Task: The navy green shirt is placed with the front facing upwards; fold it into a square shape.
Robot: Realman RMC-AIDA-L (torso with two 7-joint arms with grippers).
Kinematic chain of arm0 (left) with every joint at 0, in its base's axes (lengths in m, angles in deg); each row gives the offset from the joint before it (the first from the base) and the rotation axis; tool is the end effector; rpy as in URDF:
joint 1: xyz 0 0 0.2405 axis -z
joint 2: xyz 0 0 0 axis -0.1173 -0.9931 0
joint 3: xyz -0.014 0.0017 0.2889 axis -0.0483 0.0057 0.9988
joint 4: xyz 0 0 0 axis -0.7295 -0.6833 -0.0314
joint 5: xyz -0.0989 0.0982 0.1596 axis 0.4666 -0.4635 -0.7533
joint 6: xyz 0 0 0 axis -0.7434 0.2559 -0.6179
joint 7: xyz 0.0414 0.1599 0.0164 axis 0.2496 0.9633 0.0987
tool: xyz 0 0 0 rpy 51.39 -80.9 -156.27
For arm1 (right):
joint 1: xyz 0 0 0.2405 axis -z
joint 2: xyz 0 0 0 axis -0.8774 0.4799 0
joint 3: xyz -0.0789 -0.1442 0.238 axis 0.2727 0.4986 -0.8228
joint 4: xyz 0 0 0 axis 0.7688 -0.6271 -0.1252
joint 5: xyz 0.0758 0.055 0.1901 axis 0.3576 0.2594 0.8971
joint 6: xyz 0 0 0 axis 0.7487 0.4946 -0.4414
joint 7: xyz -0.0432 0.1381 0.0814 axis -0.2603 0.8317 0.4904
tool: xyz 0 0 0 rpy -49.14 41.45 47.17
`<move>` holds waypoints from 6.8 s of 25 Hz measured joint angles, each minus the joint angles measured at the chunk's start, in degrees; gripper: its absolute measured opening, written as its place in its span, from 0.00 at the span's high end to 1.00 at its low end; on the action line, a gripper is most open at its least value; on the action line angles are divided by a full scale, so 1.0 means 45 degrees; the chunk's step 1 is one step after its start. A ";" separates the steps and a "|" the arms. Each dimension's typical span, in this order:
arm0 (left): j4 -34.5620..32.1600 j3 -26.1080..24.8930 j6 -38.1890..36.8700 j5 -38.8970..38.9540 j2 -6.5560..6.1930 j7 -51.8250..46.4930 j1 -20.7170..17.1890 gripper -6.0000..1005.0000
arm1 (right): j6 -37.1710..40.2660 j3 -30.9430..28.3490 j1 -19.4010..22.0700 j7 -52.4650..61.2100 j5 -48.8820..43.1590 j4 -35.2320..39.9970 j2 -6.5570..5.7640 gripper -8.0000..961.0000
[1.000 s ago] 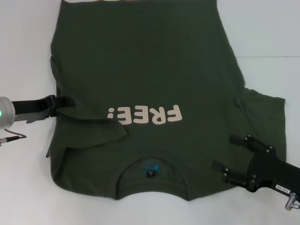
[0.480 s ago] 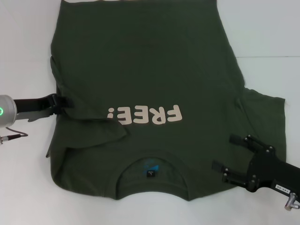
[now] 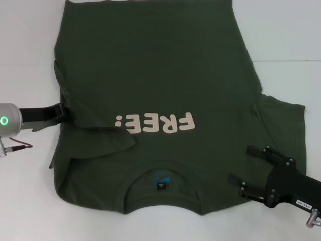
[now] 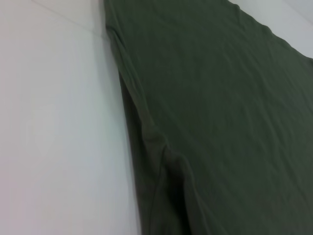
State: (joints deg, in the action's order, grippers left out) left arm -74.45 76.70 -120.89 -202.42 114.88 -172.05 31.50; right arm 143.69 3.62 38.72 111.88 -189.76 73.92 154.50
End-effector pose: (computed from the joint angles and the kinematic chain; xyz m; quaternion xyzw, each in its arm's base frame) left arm -0.3385 0.4405 -0.0150 -0.6875 -0.6441 -0.1599 0.2949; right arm 0.3366 0.2853 -0.0719 -0.8968 0.1723 0.3094 0.2653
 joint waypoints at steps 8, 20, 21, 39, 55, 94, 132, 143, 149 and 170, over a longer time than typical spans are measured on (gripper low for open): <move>0.0016 0.0079 0.0152 0.0087 0.0040 -0.0001 0.0004 0.90 | 0.0024 0.0000 0.0005 0.0002 0.0000 0.0000 0.0002 0.03; 0.0296 -0.0033 0.0316 0.1531 0.0342 0.0204 0.0224 0.90 | 0.0052 0.0000 0.0002 -0.0001 0.0000 -0.0020 0.0020 0.03; 0.0373 -0.0031 0.0403 0.1771 0.0400 0.0299 0.0240 0.90 | 0.0052 0.0000 0.0002 -0.0001 0.0000 -0.0020 0.0020 0.03; 0.1221 -0.0078 0.0742 0.4777 0.0327 0.1728 -0.0100 0.86 | 0.0051 0.0000 -0.0016 0.0000 0.0174 0.0011 0.0000 0.03; 0.0343 -0.1482 -0.1151 0.2122 -0.0286 0.0984 -0.0801 0.57 | -0.0014 0.0000 0.0004 0.0000 0.0295 0.0039 0.0000 0.03; 0.1539 -0.1512 0.1136 0.4606 0.0938 0.2337 0.0480 0.56 | -0.0069 0.0000 -0.0008 0.0000 0.0313 0.0068 0.0000 0.03; -0.1232 -0.3466 -1.0586 0.5636 0.0554 1.0931 -0.2763 0.07 | 0.1523 0.3247 -0.2220 2.2260 -0.1308 0.7502 -0.2687 0.04; -0.1188 -0.3184 -1.1869 0.3949 0.0653 1.3583 -0.2858 0.07 | -0.0071 0.3454 -0.3801 2.5077 -0.5981 0.7358 -0.3042 0.04; -0.1250 -0.3115 -1.2189 0.3404 0.0725 1.4127 -0.3112 0.07 | -0.0243 0.3477 -0.4534 2.5908 -0.8000 0.7306 -0.2939 0.04; -0.1156 -0.3058 -1.2119 0.3321 0.1012 1.5033 -0.3591 0.08 | -0.3285 0.3872 -0.4876 2.6103 -0.8643 0.4683 -0.2518 0.04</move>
State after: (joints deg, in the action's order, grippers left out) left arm -79.65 62.94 -175.43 -187.48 119.43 -104.40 15.34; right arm 128.91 21.05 16.78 229.34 -228.66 95.00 143.16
